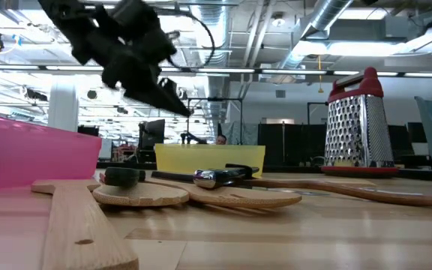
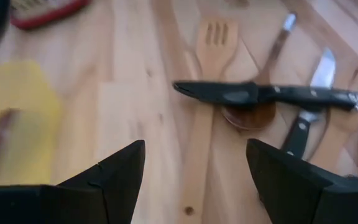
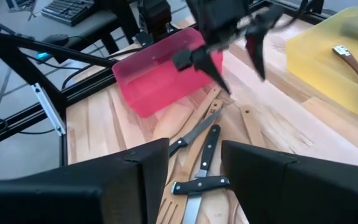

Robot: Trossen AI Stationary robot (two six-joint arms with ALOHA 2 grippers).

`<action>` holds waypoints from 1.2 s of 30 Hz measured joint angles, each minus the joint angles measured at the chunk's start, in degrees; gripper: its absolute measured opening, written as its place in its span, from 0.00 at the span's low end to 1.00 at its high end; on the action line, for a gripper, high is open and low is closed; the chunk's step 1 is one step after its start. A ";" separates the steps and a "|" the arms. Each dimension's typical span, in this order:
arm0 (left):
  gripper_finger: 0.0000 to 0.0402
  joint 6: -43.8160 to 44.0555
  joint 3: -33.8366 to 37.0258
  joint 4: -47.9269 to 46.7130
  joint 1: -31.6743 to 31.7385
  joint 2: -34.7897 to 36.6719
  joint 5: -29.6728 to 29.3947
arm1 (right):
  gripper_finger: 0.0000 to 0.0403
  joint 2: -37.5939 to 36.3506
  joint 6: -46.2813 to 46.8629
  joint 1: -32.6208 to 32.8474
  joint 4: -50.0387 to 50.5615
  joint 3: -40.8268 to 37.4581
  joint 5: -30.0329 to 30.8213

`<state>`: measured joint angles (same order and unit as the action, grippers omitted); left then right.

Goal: Pick & Place Kitchen Items
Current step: Put the brown spatula into the red bin

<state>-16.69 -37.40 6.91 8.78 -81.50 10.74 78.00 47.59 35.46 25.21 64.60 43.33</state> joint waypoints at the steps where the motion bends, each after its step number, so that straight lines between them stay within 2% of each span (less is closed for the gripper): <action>1: 0.66 0.00 0.32 1.38 0.00 -1.18 0.24 | 0.40 0.00 0.00 -0.21 -0.02 0.00 0.00; 9: 0.66 0.12 0.76 12.54 -0.66 -10.34 0.27 | 0.40 0.00 0.00 -1.15 -0.17 0.00 -1.29; 19: 0.66 -1.31 0.62 14.49 -0.94 -17.30 1.64 | 0.39 0.00 -0.02 -1.13 -0.19 0.00 -1.51; 32: 0.66 -4.04 -3.20 14.67 -0.02 -23.54 1.89 | 0.39 0.00 -0.11 -1.09 -0.17 0.00 -1.51; 36: 0.66 -3.69 -3.24 15.16 1.23 -24.75 4.00 | 0.40 0.00 -0.11 -1.09 -0.11 0.00 -1.53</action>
<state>-20.38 -40.65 22.07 10.01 -106.26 14.74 78.00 47.48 34.37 25.10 64.60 41.80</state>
